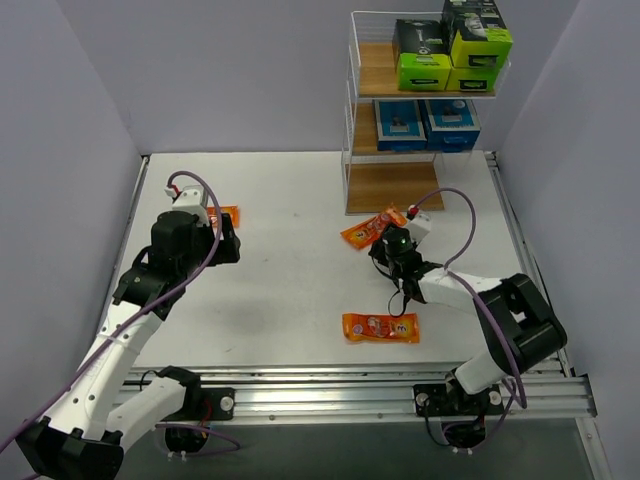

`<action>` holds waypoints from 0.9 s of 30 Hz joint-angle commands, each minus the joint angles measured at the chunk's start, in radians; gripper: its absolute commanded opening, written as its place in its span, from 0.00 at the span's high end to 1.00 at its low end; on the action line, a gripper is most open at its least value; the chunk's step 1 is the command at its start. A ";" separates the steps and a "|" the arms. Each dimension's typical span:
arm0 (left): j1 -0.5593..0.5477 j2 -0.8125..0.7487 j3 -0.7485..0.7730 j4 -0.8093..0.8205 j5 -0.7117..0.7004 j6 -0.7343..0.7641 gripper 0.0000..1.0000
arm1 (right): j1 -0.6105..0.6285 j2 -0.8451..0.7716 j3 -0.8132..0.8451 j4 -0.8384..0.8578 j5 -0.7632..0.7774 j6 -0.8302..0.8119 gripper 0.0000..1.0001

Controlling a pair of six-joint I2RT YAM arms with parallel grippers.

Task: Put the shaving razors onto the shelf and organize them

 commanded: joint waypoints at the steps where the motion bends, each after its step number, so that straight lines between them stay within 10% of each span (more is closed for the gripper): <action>1: -0.007 -0.006 0.007 0.036 0.019 0.005 0.06 | -0.001 0.069 0.020 0.020 -0.068 0.101 0.57; 27: -0.027 -0.009 0.007 0.037 0.030 0.004 0.06 | -0.052 0.336 0.218 -0.017 -0.076 0.323 0.52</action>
